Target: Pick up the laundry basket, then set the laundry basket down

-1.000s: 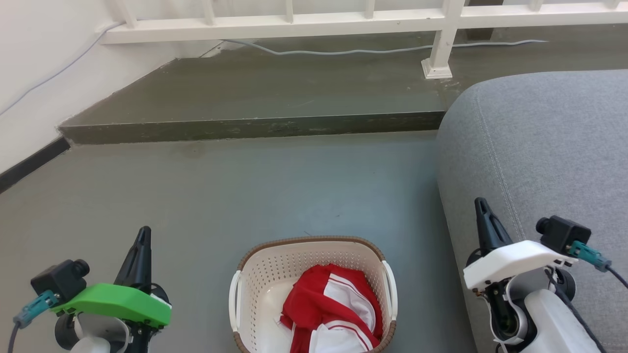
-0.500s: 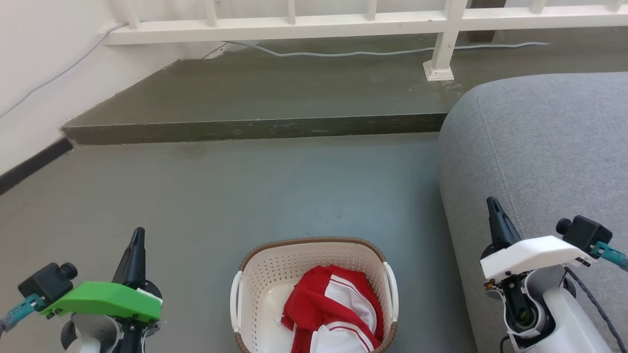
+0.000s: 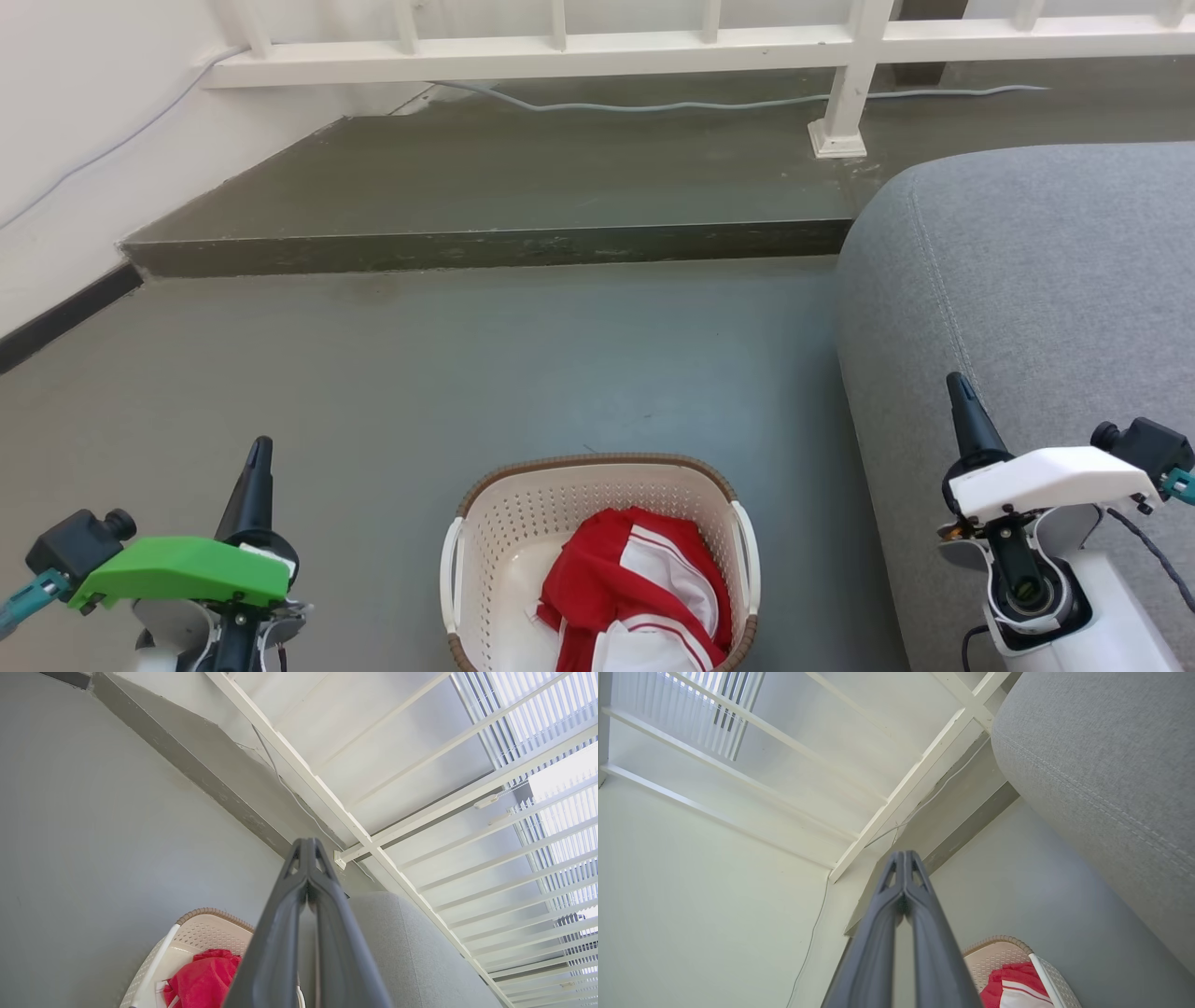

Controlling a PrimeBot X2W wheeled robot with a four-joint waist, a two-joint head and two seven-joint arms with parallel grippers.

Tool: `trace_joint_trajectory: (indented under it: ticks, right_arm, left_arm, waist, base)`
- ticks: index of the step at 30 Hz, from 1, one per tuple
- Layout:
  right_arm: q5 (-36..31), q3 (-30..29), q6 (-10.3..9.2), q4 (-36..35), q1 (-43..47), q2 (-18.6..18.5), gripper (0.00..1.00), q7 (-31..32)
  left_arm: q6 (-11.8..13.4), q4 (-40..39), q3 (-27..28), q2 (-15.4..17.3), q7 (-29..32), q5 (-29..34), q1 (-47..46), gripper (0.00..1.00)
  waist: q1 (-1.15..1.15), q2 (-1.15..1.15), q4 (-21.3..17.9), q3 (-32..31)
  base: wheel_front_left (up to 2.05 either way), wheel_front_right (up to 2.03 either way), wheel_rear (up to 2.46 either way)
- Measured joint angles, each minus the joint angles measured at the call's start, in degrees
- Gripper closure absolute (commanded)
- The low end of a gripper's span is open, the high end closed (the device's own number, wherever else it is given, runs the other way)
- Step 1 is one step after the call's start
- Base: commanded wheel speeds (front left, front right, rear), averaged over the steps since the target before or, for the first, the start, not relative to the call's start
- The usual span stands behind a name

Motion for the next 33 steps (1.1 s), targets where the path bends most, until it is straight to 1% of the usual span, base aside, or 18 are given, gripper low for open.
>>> trace_joint_trajectory:
  ticks: [12, 14, 20, 33]
  right_arm:
    - [8.7, -2.9, 1.98, 0.0, 0.0, 0.5, 1.0, 2.4]
    - [10.1, -3.4, 2.02, 0.0, 0.0, 0.6, 1.0, 2.8]
    - [14.3, -4.9, 3.01, 0.0, 0.0, 0.8, 1.0, 4.0]
    - [23.7, -8.2, 4.78, 0.0, 0.0, 1.2, 1.0, 6.4]
  left_arm:
    - [-0.3, 0.4, 2.3, -0.7, 2.3, -6.9, 0.0, 1.0]
    - [-0.3, 0.5, 2.8, -0.9, 2.8, -8.0, 0.0, 1.0]
    - [-0.5, 0.8, 3.7, -1.8, 3.9, -11.4, 0.0, 1.0]
    - [-0.8, 1.2, 6.3, -2.7, 6.5, -18.7, 0.0, 1.0]
  waist:
    - [0.0, 0.0, 0.2, -0.2]
    - [0.0, 0.0, 0.3, -0.3]
    - [0.0, 0.0, 0.4, -0.4]
    - [0.0, 0.0, 0.6, -0.7]
  base:
    - [0.0, 0.0, 0.0]
    - [0.0, 0.0, 0.0]
    - [0.0, 0.0, 0.0]
    - [0.0, 0.0, 0.0]
